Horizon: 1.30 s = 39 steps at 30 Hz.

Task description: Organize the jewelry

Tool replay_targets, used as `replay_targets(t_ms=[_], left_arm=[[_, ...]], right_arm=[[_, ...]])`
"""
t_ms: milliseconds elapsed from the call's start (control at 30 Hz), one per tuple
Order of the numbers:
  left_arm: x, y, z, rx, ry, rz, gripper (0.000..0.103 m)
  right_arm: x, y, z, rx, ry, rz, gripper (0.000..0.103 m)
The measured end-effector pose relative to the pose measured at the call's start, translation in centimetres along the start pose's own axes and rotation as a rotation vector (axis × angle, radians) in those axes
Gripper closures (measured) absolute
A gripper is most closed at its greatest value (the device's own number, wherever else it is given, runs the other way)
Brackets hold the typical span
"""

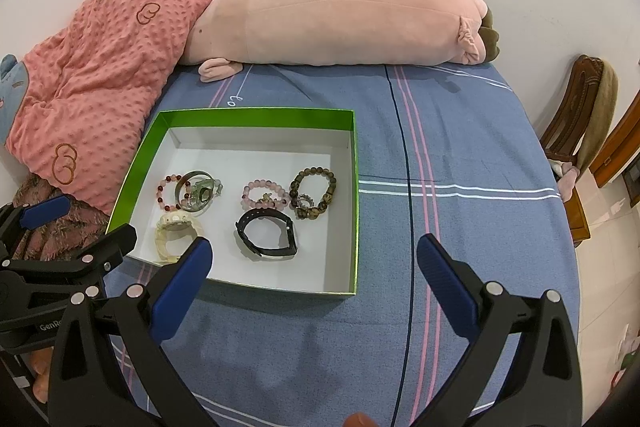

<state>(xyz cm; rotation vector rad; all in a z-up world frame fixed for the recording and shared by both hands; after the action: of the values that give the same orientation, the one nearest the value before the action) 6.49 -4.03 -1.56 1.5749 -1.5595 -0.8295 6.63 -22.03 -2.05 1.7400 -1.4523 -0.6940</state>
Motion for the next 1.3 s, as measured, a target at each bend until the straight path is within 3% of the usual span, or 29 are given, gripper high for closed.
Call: replay_targets(t_ms=[1300], left_arm=[[0.07,-0.37,0.33,-0.010,-0.003,-0.002,0.003]], right_arm=[[-0.08,-0.03,0.06,-0.002,0.001,0.002,0.001]])
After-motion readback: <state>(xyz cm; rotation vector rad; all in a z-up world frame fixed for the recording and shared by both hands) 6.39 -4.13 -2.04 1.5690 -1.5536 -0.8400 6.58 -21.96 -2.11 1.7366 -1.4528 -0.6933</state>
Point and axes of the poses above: each gripper's, at about its wrist camera, not at the fingertips, and y roughly against the way its jaws point, x to its right, z to its underside, the point moved 2 cm from there along -y, roughly the way its jaws point, and after that the axes turned 9 degrees about y, right-handed, at the moved point
